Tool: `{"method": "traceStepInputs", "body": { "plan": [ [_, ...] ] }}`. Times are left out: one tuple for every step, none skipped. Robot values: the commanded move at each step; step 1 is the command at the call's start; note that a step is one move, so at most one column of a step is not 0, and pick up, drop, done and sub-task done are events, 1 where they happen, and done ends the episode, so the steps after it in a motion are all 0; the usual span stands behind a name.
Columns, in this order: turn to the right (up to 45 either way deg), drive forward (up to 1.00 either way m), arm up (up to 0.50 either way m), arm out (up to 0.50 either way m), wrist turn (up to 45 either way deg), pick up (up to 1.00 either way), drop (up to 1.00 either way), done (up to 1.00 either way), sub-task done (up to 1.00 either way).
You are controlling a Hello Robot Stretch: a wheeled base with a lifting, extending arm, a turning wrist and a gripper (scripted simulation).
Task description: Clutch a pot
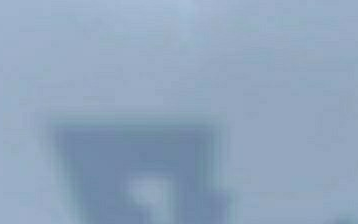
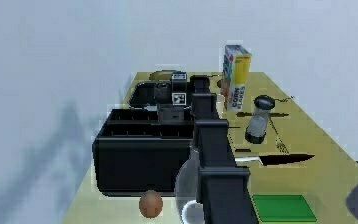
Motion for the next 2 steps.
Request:
{"method": "traceStepInputs", "body": {
  "plan": [
    [0.0, 0.00, 0.04, 0.00, 0.0, 0.00, 0.00, 0.00, 0.00],
    [0.0, 0.00, 0.00, 0.00, 0.0, 0.00, 0.00, 1.00, 0.00]
  ]
}}
